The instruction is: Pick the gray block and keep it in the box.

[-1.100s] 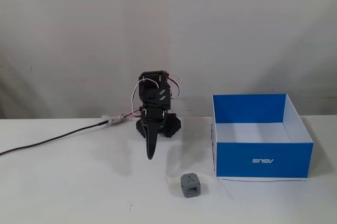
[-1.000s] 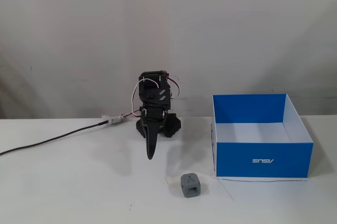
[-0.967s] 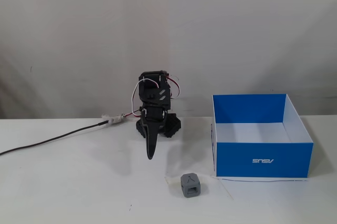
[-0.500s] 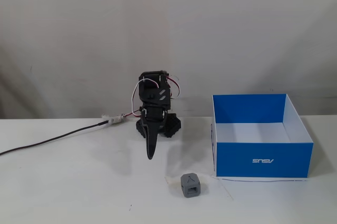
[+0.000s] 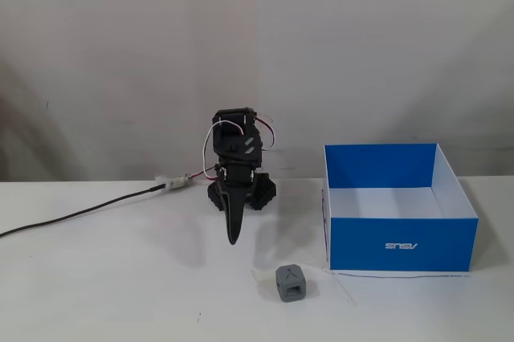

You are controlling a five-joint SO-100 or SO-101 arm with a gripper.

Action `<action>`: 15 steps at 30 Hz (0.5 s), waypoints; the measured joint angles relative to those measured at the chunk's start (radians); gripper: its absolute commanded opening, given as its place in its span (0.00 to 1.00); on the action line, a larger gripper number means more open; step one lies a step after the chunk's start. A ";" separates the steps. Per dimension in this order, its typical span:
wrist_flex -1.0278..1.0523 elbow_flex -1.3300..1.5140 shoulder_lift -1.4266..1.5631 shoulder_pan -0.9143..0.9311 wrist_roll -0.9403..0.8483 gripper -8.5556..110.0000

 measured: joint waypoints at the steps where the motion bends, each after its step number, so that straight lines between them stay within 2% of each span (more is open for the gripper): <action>1: 0.005 -0.020 0.000 -0.017 0.003 0.07; 4: -0.038 -0.150 -0.135 -0.044 0.021 0.07; 9: -0.032 -0.541 -0.744 -0.124 0.089 0.07; 13: -0.023 -0.706 -1.118 -0.212 0.158 0.08; 15: -0.023 -0.776 -1.295 -0.253 0.173 0.19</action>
